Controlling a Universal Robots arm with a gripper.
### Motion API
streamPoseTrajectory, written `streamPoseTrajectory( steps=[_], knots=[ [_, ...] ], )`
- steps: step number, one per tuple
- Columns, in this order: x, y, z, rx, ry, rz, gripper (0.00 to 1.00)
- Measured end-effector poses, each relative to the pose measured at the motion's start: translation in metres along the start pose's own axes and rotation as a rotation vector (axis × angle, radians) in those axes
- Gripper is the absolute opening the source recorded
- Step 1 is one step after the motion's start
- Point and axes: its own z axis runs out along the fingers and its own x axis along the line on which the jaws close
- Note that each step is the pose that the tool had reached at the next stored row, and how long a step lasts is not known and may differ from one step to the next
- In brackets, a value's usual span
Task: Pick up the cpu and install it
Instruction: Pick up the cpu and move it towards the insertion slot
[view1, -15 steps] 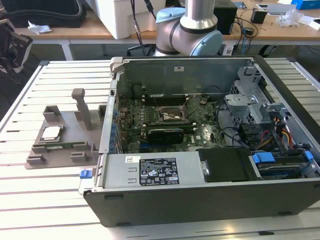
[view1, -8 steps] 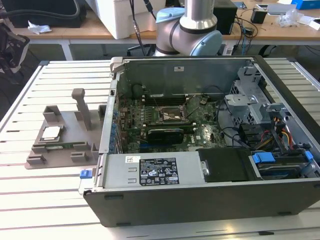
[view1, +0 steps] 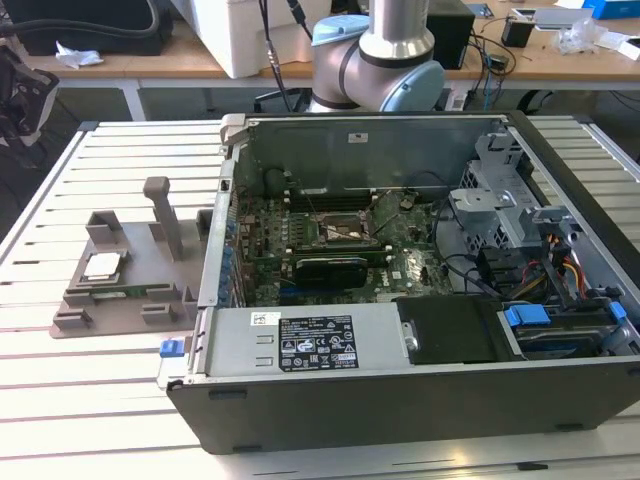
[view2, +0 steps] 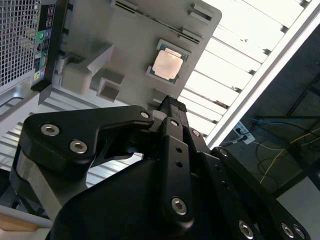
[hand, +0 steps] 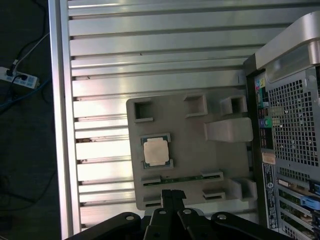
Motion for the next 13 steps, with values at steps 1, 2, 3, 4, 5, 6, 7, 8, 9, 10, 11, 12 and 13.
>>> streamPoseTrajectory(
  steps=[1, 2, 3, 4, 5, 6, 7, 8, 9, 10, 11, 12, 13],
  knots=[
    [0.0001, 0.0, 0.0, -0.0001, -0.0001, 0.0, 0.11],
    [0.0003, 0.0, 0.0, 0.0, 0.0, 0.0, 0.11],
    [0.0004, 0.0, 0.0, -0.0001, 0.0, 0.0, 0.11],
    [0.0006, 0.0, 0.0, 0.0, 0.0, 0.0, 0.17],
    [0.0007, 0.0, 0.0, 0.0, 0.0, 0.0, 0.24],
    [0.0007, 0.0, 0.0, 0.0, 0.0, 0.0, 0.24],
    [0.0008, 0.0, 0.0, 0.0, 0.0, 0.0, 0.29],
    [0.0009, -0.0001, 0.0, 0.0, 0.0, 0.0, 0.36],
    [0.001, -0.0001, 0.0, -0.0001, 0.0, 0.0, 0.42],
    [0.0011, -0.0001, 0.0, 0.0, 0.0, 0.0, 0.42],
    [0.0012, -0.0001, 0.0, 0.0, 0.0, 0.0, 0.47],
    [0.0012, -0.0001, 0.0, 0.0, 0.0, 0.0, 0.53],
    [0.0013, -0.0001, 0.0, 0.0, 0.0, 0.0, 0.6]
  ],
)
